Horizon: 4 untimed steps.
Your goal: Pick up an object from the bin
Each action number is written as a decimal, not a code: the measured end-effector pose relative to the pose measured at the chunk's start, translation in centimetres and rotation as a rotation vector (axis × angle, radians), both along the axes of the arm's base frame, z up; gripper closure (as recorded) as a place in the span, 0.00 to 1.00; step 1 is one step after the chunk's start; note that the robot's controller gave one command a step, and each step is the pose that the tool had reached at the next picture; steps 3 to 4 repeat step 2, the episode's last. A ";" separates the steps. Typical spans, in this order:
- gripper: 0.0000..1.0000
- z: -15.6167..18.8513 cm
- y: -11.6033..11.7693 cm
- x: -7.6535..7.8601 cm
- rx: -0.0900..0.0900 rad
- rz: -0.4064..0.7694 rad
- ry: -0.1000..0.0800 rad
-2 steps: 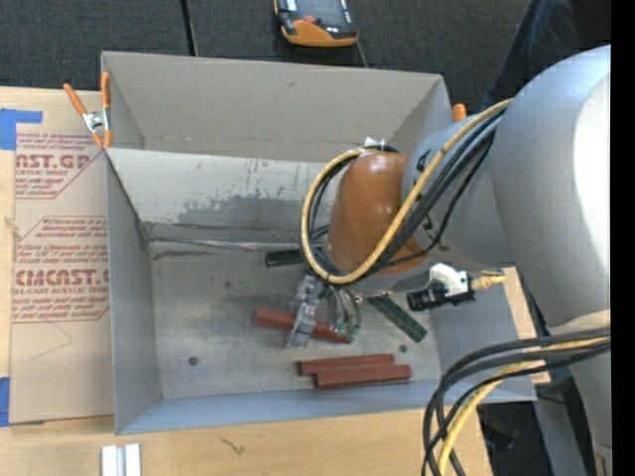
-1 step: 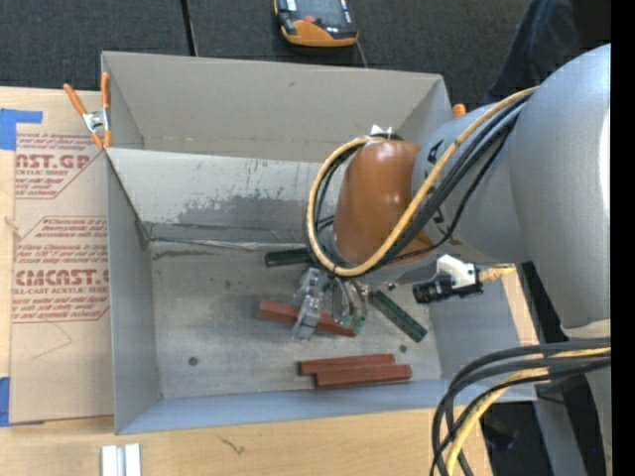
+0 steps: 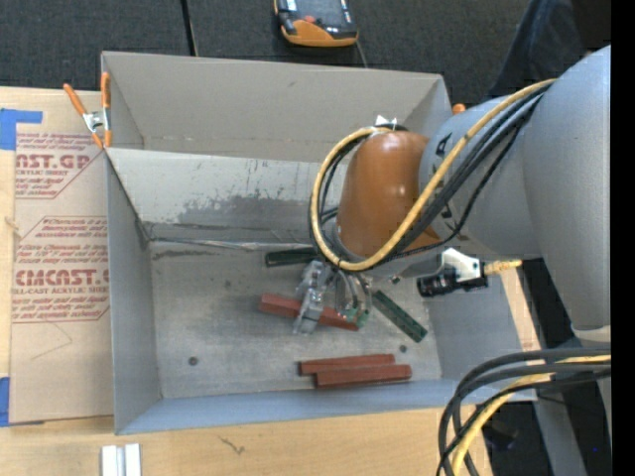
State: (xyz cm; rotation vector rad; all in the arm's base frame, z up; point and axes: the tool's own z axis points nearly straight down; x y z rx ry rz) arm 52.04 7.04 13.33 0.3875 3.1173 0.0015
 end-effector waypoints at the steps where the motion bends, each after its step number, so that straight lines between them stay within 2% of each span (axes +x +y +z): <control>1: 1.00 1.0 0.0 0.0 0.000 0.000 -0.003; 4: 1.00 1.4 0.0 0.0 0.000 0.000 -0.002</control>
Offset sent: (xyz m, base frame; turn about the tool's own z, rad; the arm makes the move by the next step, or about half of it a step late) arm 0.0001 0.0000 0.0247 0.0000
